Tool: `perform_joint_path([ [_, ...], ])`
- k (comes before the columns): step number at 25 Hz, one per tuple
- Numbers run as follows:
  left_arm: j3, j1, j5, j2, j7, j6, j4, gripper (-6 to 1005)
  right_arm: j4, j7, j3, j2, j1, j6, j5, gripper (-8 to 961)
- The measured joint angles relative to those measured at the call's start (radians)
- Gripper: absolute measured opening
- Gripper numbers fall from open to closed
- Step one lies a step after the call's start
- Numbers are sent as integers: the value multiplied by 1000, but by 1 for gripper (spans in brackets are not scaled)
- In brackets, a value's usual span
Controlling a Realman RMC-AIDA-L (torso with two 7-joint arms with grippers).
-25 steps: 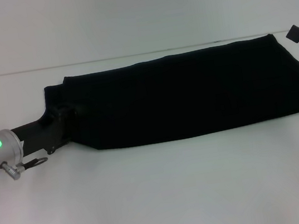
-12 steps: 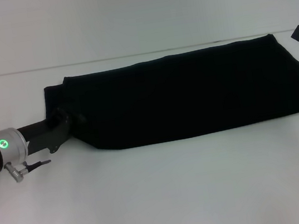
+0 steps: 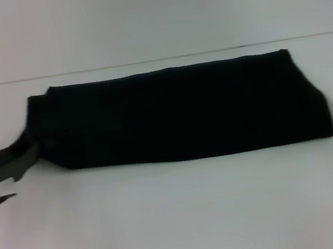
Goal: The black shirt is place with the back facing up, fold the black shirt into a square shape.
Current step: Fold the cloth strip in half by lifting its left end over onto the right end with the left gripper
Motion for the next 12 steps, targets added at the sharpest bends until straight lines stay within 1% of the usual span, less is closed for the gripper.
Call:
perform_joint_path([
  [2, -12, 20, 0, 1, 1, 6, 24, 25, -1, 0, 1, -18, -7, 35, -16, 802],
  [4, -27, 34, 0, 3, 6, 14, 40, 25, -1, -4, 2, -29, -10, 65, -50, 801],
  [6, -48, 50, 0, 4, 13, 19, 56, 25, -1, -24, 6, -31, -12, 85, -70, 801],
  [7, -59, 56, 0, 4, 18, 20, 61, 25, -1, -42, 10, -29, -14, 96, -76, 801],
  [12, -108, 78, 0, 6, 38, 27, 68, 25, 0, -87, 45, -1, -17, 110, -73, 800],
])
